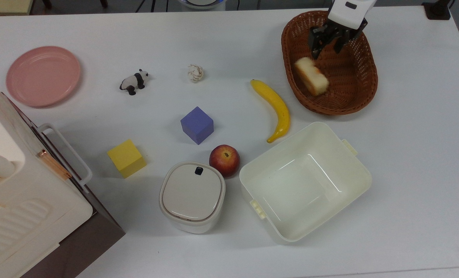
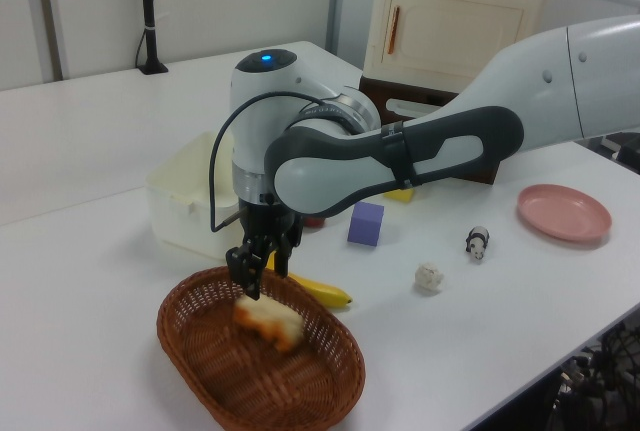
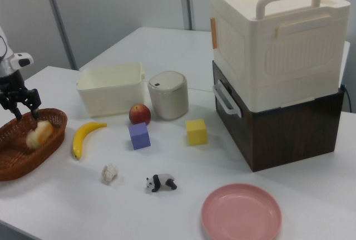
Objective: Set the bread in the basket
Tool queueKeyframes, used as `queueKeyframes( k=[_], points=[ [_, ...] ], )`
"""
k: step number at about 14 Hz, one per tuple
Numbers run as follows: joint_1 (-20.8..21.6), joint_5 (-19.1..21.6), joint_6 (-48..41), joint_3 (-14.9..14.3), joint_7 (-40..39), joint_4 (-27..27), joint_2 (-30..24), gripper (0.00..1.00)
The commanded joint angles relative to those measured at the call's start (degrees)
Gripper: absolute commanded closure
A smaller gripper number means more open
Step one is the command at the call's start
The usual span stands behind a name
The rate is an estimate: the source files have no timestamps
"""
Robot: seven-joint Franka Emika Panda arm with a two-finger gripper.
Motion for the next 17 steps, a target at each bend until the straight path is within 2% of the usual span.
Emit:
queueKeyframes(
  k=[1,4,8,10,12,13,15,16,17],
  points=[
    [1.6,-1.9,-2.0,-0.3,6.1,1.7,0.1,0.0],
    [0.7,-2.3,-9.3,-1.0,6.2,5.9,0.2,0.0],
    [-4.7,-2.4,-15.8,-1.4,6.0,7.0,-4.2,0.0],
    [-7.9,-3.0,-18.0,-1.4,3.1,6.9,-7.3,0.0],
    [-14.5,-2.5,-19.3,-1.4,-2.2,7.0,-11.5,0.0],
    [-17.5,-1.8,-21.0,-1.5,-2.3,7.2,-12.9,0.0],
    [-23.2,1.8,-25.4,-1.6,-3.0,10.3,-13.7,0.0],
    [-24.9,3.3,-27.2,-2.2,-5.3,11.3,-14.0,0.0],
    [-25.4,4.3,-28.7,-4.2,-9.5,11.7,-14.5,0.0]
  ],
)
